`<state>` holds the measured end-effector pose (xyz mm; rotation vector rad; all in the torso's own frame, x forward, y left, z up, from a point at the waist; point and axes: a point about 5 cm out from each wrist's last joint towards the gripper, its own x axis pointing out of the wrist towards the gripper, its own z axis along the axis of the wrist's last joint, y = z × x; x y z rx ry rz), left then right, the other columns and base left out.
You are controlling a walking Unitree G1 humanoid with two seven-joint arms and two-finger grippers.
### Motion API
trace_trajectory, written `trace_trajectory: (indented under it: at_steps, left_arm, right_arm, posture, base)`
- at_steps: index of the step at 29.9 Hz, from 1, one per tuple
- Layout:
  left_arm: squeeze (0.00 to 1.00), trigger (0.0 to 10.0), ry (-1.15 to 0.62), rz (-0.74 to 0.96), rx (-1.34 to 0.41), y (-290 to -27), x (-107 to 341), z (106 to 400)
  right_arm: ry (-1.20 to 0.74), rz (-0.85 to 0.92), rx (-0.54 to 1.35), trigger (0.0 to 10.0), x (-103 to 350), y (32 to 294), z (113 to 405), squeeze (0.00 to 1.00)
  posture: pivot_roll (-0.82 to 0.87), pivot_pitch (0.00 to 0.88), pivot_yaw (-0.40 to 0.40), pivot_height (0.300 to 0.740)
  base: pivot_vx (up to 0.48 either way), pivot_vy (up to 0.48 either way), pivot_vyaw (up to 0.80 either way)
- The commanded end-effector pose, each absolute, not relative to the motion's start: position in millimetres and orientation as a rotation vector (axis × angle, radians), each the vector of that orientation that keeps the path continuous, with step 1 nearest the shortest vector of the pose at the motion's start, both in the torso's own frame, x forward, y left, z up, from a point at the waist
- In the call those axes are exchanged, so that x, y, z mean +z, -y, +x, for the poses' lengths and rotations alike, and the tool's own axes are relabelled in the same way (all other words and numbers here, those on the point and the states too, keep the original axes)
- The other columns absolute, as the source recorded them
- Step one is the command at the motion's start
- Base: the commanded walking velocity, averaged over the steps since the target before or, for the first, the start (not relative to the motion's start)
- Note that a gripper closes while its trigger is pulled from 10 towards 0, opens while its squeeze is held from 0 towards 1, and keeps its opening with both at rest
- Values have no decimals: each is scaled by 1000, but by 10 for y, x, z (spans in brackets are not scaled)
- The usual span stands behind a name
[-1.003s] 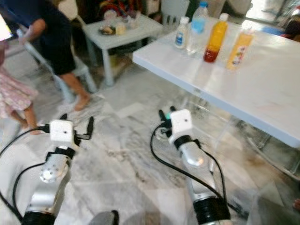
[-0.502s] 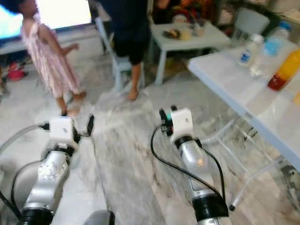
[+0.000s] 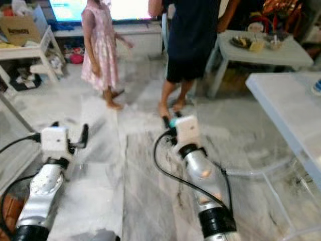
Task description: Restocking fridge
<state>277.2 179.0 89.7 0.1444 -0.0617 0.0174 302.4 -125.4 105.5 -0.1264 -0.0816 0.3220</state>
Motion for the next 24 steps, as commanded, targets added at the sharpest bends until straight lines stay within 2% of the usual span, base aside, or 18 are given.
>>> trace_trajectory:
  at_steps: [1,9,24]
  left_arm:
    - [0,10000,55,164,10,-1799,892,2757]
    - [0,10000,45,169,10,-1795,883,2760]
    - [0,10000,27,174,29,-1807,861,2753]
  right_arm:
    - [118,-122,313,10000,1131,1267,3046,0]
    - [126,-124,321,10000,1140,1236,3051,0]
    - [122,-134,326,10000,1122,1261,3033,0]
  posture:
    - [72,0,-44,740]
    - [70,0,-42,740]
    - [72,0,-48,740]
  base:
    - [0,0,800]
    - [0,0,800]
    - [0,-397,800]
